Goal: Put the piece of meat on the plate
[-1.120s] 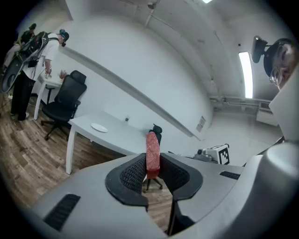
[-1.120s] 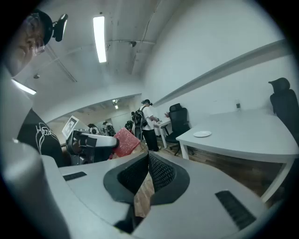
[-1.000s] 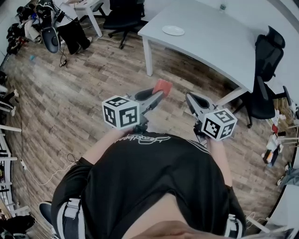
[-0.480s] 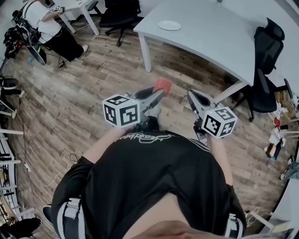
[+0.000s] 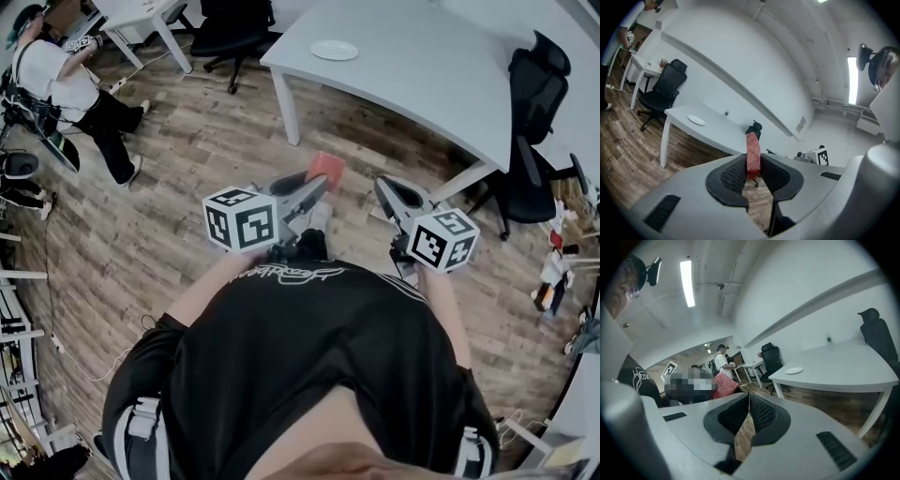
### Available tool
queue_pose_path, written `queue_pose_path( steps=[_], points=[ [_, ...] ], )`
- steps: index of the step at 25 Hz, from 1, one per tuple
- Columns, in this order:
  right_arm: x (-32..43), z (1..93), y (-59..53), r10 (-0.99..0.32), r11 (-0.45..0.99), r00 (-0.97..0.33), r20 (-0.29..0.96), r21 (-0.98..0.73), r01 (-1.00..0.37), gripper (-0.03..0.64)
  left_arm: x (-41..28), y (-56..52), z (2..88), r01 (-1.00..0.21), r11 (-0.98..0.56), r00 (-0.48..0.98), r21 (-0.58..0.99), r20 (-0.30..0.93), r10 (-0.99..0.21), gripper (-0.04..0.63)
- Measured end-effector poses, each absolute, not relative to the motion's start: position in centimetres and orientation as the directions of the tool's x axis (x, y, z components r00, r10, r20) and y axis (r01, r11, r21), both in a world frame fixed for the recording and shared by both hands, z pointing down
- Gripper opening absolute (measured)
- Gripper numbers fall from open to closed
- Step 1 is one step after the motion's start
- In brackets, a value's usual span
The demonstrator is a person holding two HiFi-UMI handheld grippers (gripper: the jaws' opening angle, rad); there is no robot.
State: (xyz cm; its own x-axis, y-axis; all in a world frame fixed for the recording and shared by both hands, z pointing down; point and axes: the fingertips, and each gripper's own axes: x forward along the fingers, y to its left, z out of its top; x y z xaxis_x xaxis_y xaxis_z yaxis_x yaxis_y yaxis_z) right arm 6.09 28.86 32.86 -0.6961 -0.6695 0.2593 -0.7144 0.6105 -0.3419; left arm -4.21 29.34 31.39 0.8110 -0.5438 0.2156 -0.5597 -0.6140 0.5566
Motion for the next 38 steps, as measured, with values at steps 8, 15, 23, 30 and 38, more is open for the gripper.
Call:
queue_pose_path(
  steps=[8,15,23,30,38],
  points=[
    [6.0,33.7,23.4,-0.672,0.595,-0.690,0.269,-0.357,-0.720,0.011,-4.0,23.8,32.4,-0.547,-0.618,0.824,0.565,0.230,-0.518,0.089],
    [5.1,34.7,16.7,-0.663,0.584,-0.692,0.285,-0.382,-0.716,0.011,-4.8,16.9,33.4,-0.547,-0.599,0.823,0.584,0.246,-0.512,0.089],
    [5.0,34.6,7.1,-0.666,0.548,-0.676,0.316,-0.406,-0.731,0.011,-5.3,7.0,33.5,-0.547,-0.587,0.824,0.596,0.263,-0.501,0.089],
    [4.7,35.6,-2.0,-0.671,0.513,-0.658,0.341,-0.427,-0.745,0.011,-6.0,-2.2,34.4,-0.547,-0.572,0.827,0.611,0.288,-0.483,0.089],
    [5.0,36.3,-10.8,-0.685,0.486,-0.638,0.351,-0.432,-0.760,0.011,-6.0,-11.3,35.1,-0.545,-0.579,0.831,0.607,0.301,-0.467,0.089]
  ],
)
